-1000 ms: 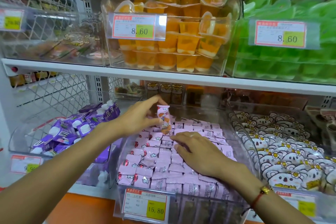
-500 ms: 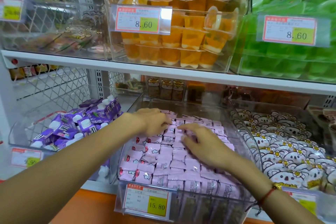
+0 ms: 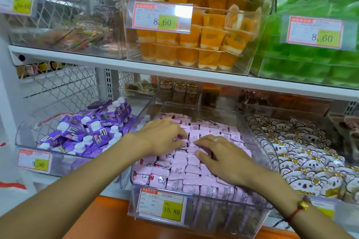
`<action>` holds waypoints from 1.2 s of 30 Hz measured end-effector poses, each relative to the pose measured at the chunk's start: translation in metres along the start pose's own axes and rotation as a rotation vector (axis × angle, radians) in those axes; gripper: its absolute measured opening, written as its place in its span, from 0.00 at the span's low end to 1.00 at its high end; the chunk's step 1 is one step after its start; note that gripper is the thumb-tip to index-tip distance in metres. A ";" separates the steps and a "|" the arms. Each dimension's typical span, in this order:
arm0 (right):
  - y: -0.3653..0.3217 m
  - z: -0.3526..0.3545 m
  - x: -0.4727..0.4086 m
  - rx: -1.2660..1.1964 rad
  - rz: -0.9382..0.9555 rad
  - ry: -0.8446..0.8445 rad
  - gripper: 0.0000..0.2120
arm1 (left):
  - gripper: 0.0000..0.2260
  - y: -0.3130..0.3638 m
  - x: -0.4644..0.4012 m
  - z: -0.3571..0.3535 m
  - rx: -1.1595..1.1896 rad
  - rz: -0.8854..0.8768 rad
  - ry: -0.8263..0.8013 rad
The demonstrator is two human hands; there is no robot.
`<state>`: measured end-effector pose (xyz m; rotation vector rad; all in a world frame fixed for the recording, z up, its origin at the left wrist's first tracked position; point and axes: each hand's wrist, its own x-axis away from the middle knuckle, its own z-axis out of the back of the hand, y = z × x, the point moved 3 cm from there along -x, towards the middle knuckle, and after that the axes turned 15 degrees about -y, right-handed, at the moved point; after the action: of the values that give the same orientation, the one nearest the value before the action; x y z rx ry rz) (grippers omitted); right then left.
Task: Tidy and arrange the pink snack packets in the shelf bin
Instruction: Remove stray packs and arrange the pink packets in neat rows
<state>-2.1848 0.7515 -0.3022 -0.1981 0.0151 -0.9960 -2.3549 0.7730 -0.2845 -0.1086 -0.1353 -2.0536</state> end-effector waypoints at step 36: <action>-0.035 0.023 0.003 -0.692 0.189 0.300 0.34 | 0.04 -0.004 0.049 0.023 1.154 0.025 0.968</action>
<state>-2.2101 0.7340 -0.2729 -0.6647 0.6471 -0.7928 -2.3811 0.7356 -0.2557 1.5228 -0.6530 -1.5150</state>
